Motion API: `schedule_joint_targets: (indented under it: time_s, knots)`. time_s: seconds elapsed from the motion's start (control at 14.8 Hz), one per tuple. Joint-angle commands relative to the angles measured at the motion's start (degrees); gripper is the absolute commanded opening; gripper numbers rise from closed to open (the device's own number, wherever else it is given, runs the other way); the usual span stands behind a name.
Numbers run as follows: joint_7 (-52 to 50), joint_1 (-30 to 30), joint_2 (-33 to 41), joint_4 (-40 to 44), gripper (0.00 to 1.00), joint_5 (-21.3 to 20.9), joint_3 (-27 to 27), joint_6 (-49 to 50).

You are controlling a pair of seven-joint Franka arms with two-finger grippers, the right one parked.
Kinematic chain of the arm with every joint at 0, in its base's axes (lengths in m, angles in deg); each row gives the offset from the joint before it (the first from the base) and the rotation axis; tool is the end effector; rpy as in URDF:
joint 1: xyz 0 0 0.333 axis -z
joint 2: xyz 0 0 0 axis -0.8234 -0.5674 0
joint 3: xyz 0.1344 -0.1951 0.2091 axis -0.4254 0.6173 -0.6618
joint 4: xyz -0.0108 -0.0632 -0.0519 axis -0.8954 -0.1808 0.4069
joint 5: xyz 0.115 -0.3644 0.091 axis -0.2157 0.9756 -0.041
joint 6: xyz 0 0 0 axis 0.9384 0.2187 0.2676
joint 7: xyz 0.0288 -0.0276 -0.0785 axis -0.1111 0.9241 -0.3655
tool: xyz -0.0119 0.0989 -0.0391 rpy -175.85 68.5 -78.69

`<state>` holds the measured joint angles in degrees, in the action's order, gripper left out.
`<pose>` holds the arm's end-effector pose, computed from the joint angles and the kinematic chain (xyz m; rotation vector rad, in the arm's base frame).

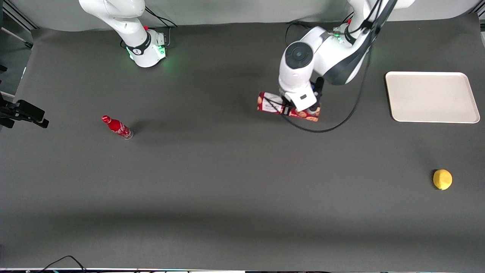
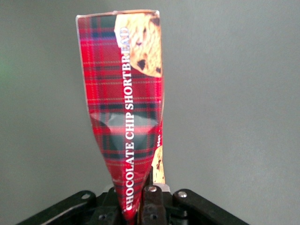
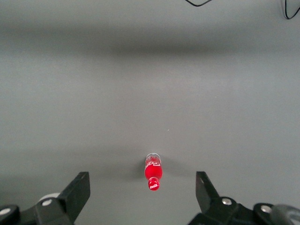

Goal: Place red cookie box on tray
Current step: 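Carry the held cookie box with the left gripper toward the white tray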

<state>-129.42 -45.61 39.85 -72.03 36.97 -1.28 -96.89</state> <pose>0.4291 -0.3664 0.3770 -2.4625 -1.7782 0.0963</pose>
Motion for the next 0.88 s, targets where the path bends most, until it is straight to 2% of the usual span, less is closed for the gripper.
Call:
schedule_joint_targets:
  time_s: [0.0,0.14,0.47,0.68,0.81]
  knots:
    - [13.2,0.5,6.4,6.8,0.0,5.7,-4.2,15.9]
    - [21.9,0.5,9.6,10.3,0.0,8.0,-7.7,24.6]
    - [46.0,0.5,17.8,16.8,0.0,8.3,-17.4,44.2]
    - [60.9,0.2,21.7,19.4,0.0,7.2,-24.1,52.4]
    - [71.0,0.2,23.8,19.6,0.0,3.9,-29.5,55.5]
